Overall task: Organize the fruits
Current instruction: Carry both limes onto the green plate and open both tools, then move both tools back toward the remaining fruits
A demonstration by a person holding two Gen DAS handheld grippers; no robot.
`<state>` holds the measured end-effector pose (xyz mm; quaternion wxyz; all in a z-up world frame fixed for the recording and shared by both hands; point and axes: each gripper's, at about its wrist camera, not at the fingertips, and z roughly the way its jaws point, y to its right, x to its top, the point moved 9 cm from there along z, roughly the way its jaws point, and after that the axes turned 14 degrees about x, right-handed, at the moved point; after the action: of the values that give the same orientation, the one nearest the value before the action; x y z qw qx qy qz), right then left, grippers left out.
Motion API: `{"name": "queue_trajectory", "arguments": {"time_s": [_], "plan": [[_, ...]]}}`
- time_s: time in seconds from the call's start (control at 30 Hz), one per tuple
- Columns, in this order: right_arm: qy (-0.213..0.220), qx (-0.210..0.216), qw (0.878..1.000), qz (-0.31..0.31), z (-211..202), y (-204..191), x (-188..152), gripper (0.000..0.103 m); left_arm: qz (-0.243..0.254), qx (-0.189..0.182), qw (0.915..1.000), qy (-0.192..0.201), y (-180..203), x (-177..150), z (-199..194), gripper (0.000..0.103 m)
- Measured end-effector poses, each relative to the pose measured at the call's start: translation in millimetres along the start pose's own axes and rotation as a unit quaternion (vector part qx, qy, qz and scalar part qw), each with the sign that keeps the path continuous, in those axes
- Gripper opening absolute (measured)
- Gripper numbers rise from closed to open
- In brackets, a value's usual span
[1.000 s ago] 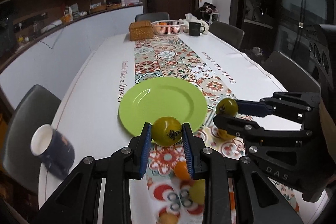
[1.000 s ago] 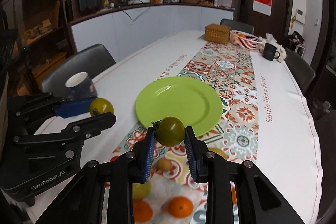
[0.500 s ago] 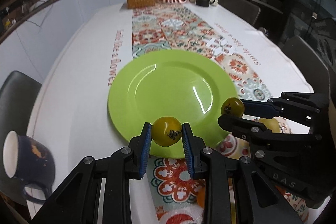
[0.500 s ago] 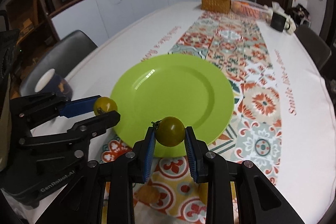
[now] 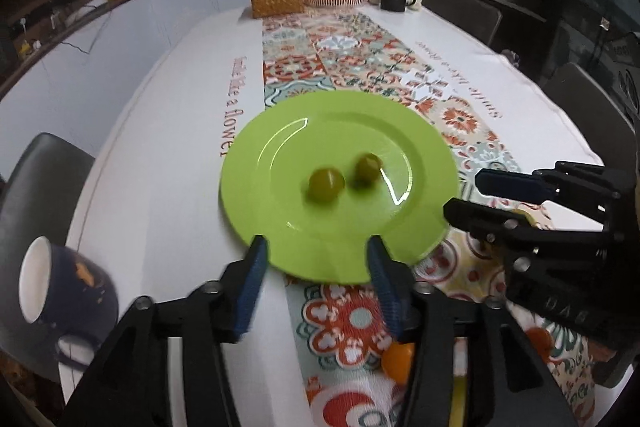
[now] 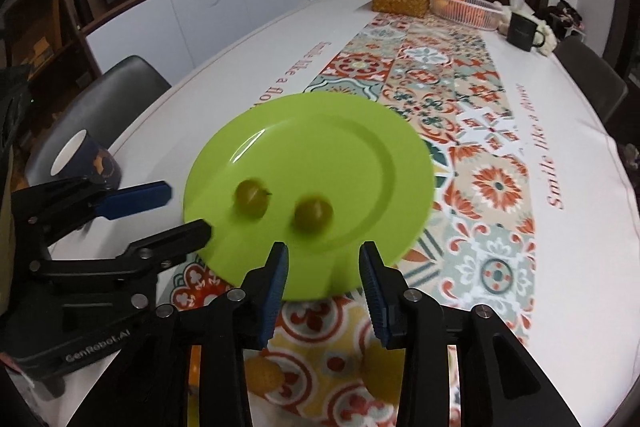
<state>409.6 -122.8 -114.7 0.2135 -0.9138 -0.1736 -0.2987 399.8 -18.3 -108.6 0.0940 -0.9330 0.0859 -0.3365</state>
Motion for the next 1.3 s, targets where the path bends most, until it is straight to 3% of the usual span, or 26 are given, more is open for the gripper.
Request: {"name": "queue_trajectory", "arguments": {"time_s": [0.43,0.77,0.9,1.3], "plan": [[0.077,-0.017,0.997,-0.023,-87,-38,-28,0.055,-0.031,0.046,0.9968,0.057,-19,-32,-87,0.080],[0.114,-0.033,0.992,-0.044,-135,-67,-52,0.065,-0.064,0.064,0.9920,0.088,-34,-61,-147,0.091],[0.129,-0.035,0.990,-0.047,-152,-76,-59,0.073,-0.072,0.063,0.9915,0.089,-35,-77,-162,0.092],[0.130,-0.052,0.988,-0.060,-163,-98,-92,0.073,-0.082,0.071,0.9917,0.069,-37,-122,-174,0.092]]}}
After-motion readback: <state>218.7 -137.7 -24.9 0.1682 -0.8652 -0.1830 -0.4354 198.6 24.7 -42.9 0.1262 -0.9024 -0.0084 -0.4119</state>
